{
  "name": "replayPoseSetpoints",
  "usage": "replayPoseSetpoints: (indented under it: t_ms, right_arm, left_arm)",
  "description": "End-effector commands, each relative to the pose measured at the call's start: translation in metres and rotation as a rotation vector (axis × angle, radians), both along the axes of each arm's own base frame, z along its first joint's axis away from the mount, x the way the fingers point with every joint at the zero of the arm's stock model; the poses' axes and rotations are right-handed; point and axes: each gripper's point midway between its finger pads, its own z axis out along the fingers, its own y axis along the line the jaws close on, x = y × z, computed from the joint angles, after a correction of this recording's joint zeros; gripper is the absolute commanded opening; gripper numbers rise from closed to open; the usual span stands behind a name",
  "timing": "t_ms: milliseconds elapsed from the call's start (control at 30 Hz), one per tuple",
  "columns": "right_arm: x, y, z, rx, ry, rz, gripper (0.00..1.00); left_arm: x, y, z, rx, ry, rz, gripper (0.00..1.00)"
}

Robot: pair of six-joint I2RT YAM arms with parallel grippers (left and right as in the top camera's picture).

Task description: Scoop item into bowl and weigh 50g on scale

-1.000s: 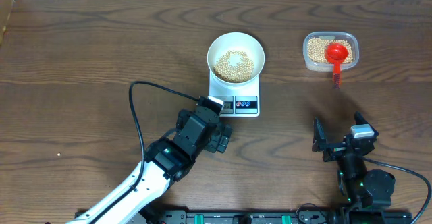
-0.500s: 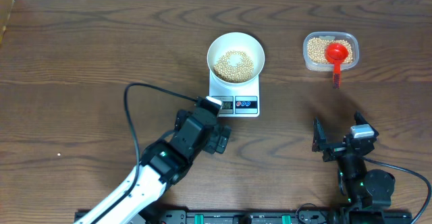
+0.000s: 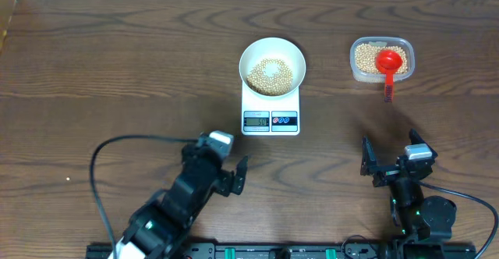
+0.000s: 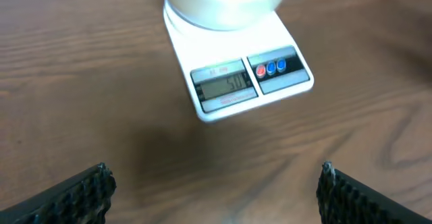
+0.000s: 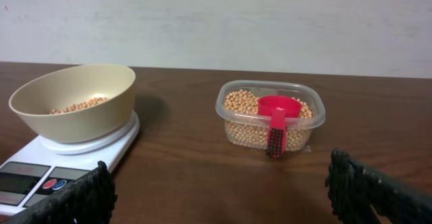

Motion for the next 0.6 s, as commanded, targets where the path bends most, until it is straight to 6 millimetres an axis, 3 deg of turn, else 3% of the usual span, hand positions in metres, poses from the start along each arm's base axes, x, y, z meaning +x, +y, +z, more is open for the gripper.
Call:
replayPoseSetpoints:
  t_ms: [0, 333, 567]
  right_arm:
    - [0.000, 0.001, 0.000, 0.010, -0.001, 0.005, 0.99]
    - [0.000, 0.001, 0.000, 0.010, -0.001, 0.005, 0.99]
    - [0.000, 0.001, 0.000, 0.010, -0.001, 0.005, 0.99]
  left_arm:
    - [0.001, 0.012, 0.004, -0.050, -0.083, 0.041, 0.98]
    - [0.003, 0.017, 0.005, -0.189, -0.268, 0.060, 0.98]
    - [0.005, 0.027, 0.017, -0.253, -0.366, 0.096, 0.98]
